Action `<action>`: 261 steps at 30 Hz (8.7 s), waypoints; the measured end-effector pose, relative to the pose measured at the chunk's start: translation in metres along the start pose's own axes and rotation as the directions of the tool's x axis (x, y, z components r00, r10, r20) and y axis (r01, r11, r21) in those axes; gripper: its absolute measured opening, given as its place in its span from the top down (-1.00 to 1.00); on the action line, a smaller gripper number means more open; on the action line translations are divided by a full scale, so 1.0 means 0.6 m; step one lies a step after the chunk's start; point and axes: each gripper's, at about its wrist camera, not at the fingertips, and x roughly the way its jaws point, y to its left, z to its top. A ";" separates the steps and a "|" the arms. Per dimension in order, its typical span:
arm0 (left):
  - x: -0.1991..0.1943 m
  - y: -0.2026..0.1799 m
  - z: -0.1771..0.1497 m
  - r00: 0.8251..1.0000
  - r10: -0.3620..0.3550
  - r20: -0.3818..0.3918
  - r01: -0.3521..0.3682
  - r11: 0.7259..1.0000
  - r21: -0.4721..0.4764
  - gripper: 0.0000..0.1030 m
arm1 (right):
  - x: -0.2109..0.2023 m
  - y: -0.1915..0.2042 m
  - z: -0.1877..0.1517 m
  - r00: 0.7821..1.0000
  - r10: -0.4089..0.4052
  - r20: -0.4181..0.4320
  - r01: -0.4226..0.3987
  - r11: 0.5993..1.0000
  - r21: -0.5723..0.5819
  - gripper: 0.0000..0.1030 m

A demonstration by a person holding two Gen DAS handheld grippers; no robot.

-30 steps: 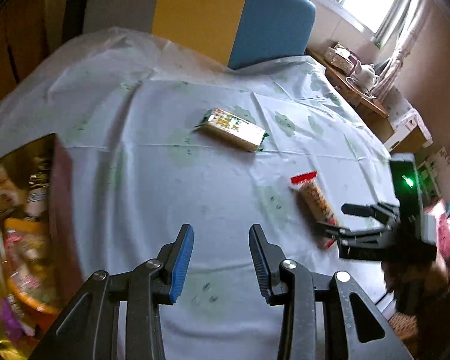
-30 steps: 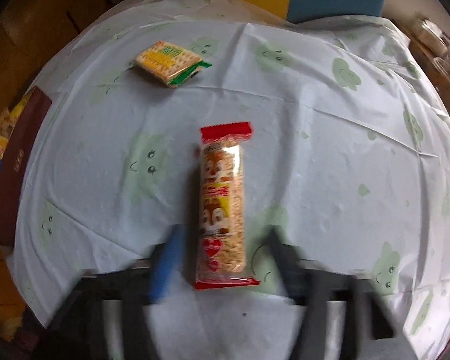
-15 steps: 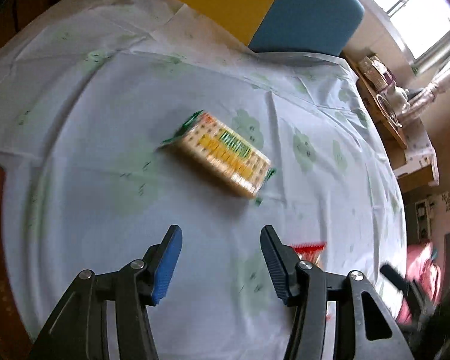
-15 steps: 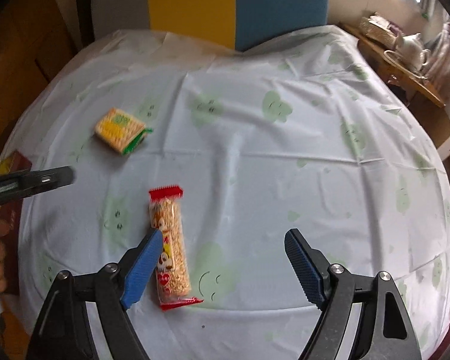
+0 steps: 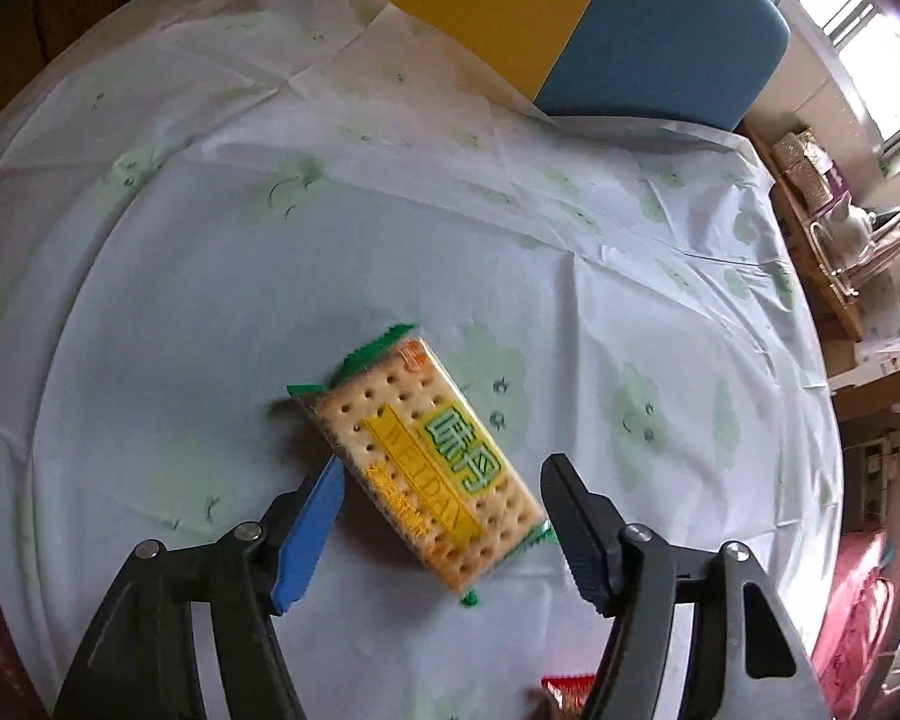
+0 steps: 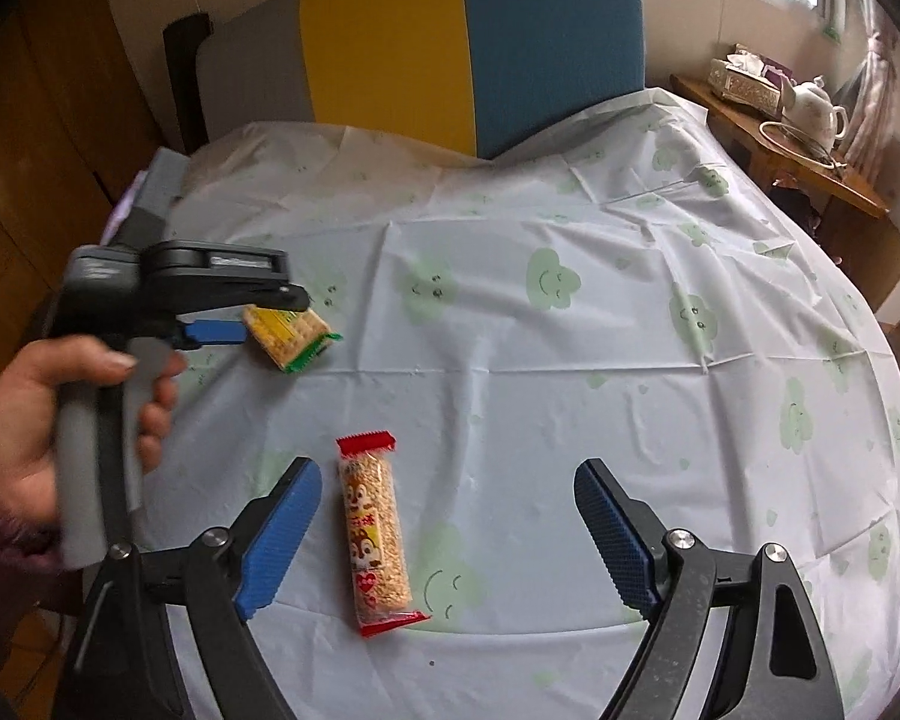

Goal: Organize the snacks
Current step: 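Grasp the WEIDAN cracker pack with the left gripper while the right holds the sesame stick, then lift the WEIDAN cracker pack with the left gripper toward the gold tray, then lower the cracker pack into the gold tray and open the left gripper, then carry the sesame stick packet into the gold tray and open the right gripper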

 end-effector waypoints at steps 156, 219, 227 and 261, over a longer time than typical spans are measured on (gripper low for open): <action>-0.407 0.591 -0.429 0.912 0.123 0.392 0.028 0.933 -0.359 0.05 | 0.088 0.188 -0.182 0.988 0.015 -0.156 -0.101 0.820 -0.564 0.40; -0.373 0.505 -0.453 0.861 0.270 0.430 -0.221 0.962 -0.161 -0.03 | 0.077 0.224 -0.146 0.962 0.105 -0.253 -0.187 0.927 -0.326 0.44; -0.377 0.524 -0.457 0.859 0.274 0.433 -0.213 0.959 -0.185 -0.03 | 0.024 0.329 -0.134 0.938 0.261 -0.229 -0.331 0.873 -0.359 0.44; -0.373 0.590 -0.465 0.862 0.294 0.413 -0.187 0.942 -0.279 -0.03 | 0.049 0.675 -0.162 0.911 0.338 -0.237 -0.413 0.720 -0.558 0.29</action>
